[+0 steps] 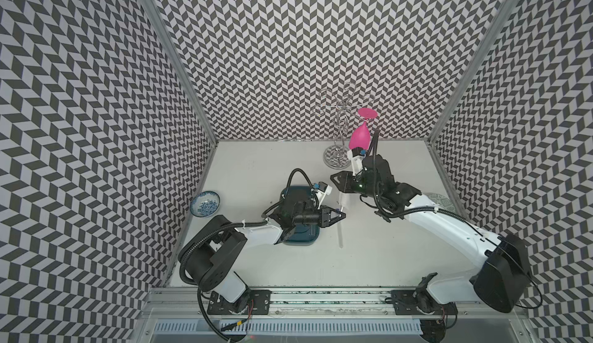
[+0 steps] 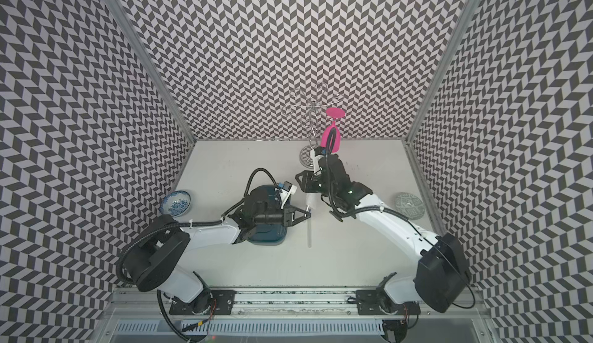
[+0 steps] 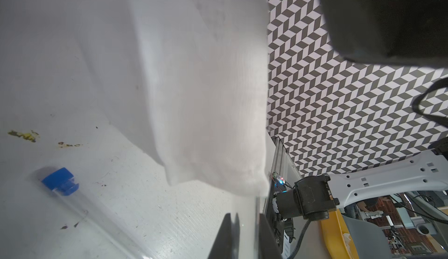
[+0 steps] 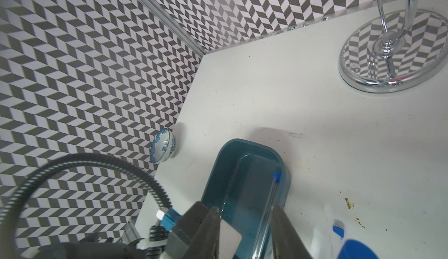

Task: Wipe the exteriors of test tubes
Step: Place the cleaning item in the test tube, then wipe the dirt from the test tube.

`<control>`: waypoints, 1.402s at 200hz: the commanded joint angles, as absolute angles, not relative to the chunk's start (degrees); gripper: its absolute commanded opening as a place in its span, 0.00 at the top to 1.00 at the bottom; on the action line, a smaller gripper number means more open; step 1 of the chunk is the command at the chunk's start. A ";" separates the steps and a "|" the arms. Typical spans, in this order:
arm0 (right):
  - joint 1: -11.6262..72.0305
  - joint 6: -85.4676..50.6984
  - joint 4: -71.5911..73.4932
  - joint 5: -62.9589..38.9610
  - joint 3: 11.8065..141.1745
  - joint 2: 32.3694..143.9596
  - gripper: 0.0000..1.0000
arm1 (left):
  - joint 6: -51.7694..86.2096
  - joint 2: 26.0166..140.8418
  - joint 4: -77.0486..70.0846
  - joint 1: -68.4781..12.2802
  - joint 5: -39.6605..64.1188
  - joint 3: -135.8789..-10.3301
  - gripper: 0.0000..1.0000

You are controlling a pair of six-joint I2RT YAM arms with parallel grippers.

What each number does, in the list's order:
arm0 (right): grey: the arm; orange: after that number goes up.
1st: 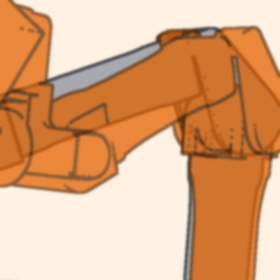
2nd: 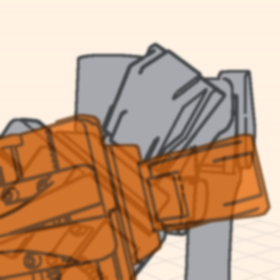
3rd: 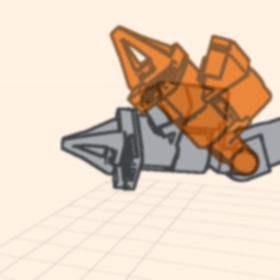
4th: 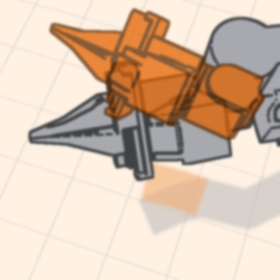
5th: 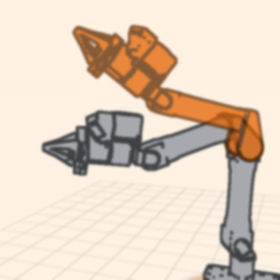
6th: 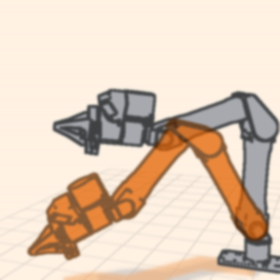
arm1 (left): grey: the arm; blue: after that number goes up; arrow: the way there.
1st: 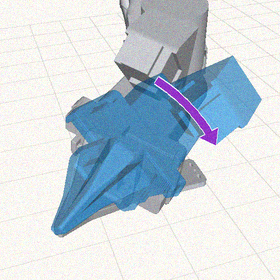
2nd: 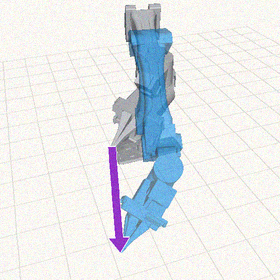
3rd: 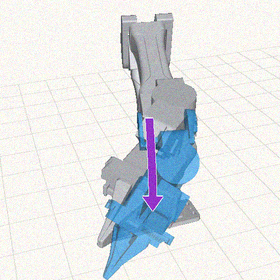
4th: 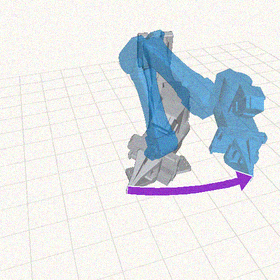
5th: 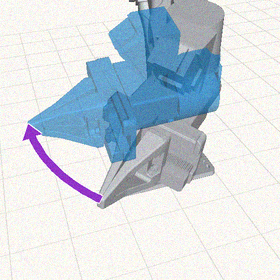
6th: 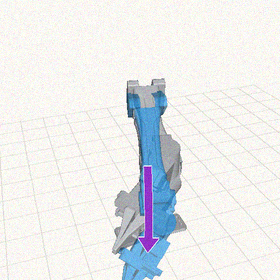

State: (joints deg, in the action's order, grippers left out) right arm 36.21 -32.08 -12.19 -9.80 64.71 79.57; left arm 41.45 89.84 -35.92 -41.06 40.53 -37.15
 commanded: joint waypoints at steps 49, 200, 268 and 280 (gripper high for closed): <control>36.13 -30.20 -14.68 -5.49 65.60 70.50 0.60 | 40.87 88.88 -38.06 -39.69 40.78 -36.76 0.85; 36.13 -36.75 -3.16 -17.98 47.81 72.59 0.60 | 41.22 85.89 -38.14 -38.58 40.49 -35.42 0.85; 32.59 -34.98 1.47 -13.91 51.38 76.41 0.79 | 42.09 83.66 -39.16 -38.56 40.95 -34.30 0.85; 31.21 -34.48 2.31 -14.84 52.39 77.04 0.79 | 42.40 83.62 -39.74 -38.58 40.94 -33.98 0.85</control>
State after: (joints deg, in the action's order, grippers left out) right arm 34.24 -36.27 -2.46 -17.04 49.65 75.64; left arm 41.91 85.71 -36.25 -38.85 40.12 -34.76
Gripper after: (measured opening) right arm 0.212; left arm 0.153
